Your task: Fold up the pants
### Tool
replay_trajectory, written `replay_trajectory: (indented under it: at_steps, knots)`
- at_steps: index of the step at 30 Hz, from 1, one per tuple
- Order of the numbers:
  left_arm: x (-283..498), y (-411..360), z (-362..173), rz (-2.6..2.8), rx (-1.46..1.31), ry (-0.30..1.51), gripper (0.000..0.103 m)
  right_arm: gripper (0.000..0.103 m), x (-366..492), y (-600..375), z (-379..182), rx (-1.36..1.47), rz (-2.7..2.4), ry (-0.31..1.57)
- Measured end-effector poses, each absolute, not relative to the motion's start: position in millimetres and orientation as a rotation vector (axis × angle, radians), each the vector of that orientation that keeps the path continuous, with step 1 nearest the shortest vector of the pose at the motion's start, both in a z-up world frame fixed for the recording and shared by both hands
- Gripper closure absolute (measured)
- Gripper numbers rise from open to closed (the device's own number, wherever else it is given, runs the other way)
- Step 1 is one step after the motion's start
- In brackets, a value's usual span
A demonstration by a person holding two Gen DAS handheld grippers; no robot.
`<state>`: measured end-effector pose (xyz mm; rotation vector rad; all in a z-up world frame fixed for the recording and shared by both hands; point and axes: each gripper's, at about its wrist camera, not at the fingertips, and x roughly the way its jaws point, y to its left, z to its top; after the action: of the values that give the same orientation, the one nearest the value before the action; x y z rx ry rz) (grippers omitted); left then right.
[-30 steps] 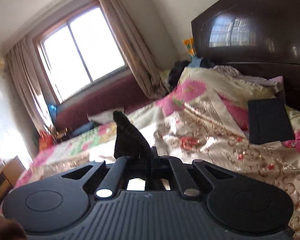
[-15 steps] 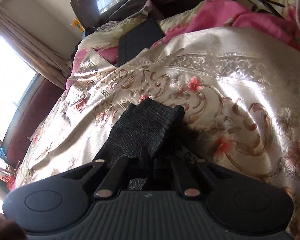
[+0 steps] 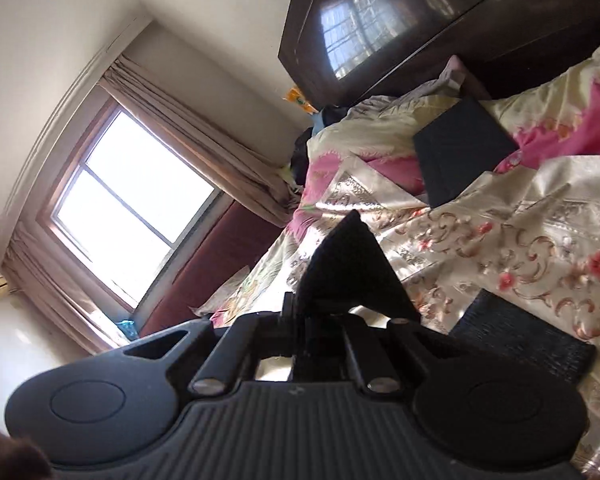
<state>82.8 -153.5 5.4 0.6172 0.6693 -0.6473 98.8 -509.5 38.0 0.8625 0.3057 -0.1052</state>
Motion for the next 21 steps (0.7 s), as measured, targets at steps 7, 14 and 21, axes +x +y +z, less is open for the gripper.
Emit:
replay_trajectory:
  at_steps: [7,14,21]
  knots:
    - [77,-153,-1,-0.660,0.633,0.667,0.071,0.098,93,-517,-44,0.784,-0.319,0.574]
    - [84,-153,-2,-0.658,0.622,0.680,0.070,0.092,83,-516,-34,0.737,-0.333,0.553]
    - [83,-155,-4,-0.662,0.623,0.677,0.071,0.093,70,-519,-31,0.734,-0.388,0.512]
